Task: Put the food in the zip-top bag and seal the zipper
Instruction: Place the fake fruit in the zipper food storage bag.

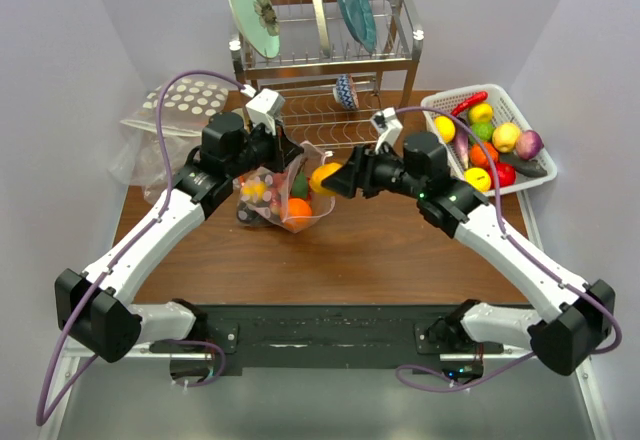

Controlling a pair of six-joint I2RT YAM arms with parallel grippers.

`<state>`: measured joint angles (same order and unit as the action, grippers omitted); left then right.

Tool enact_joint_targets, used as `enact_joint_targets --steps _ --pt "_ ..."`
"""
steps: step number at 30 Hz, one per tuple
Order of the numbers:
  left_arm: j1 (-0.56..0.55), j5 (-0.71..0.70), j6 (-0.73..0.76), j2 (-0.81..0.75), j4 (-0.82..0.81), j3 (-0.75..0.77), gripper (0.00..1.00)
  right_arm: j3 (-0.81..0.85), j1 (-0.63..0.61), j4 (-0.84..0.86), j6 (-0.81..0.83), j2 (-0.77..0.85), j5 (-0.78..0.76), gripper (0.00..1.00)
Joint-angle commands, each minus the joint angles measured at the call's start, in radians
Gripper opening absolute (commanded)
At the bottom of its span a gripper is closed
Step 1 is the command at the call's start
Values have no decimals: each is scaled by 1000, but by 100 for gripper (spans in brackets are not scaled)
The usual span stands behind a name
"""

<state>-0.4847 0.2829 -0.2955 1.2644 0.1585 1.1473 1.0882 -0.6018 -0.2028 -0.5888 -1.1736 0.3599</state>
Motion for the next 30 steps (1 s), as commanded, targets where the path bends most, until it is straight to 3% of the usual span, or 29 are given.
enact_joint_targets --steps 1,12,18,24,27,28,30 --pt "5 -5 16 -13 -24 22 0 16 -64 103 -14 -35 -6 47" --pt "5 77 7 -68 -66 8 0 12 -136 198 -11 -185 -110 47" --pt "5 145 -5 -118 -129 -14 0 -76 -164 438 -48 -198 -186 47" --pt "5 182 -17 -131 -145 -18 0 -99 -193 569 -98 -259 -246 47" --pt "6 179 -19 -126 -143 -20 0 34 -210 420 -74 -368 -188 90" --pt "6 174 -19 -126 -145 -18 0 48 -214 402 -62 -371 -194 99" --pt "6 145 -19 -120 -139 -14 0 9 -220 423 -49 -313 -243 99"
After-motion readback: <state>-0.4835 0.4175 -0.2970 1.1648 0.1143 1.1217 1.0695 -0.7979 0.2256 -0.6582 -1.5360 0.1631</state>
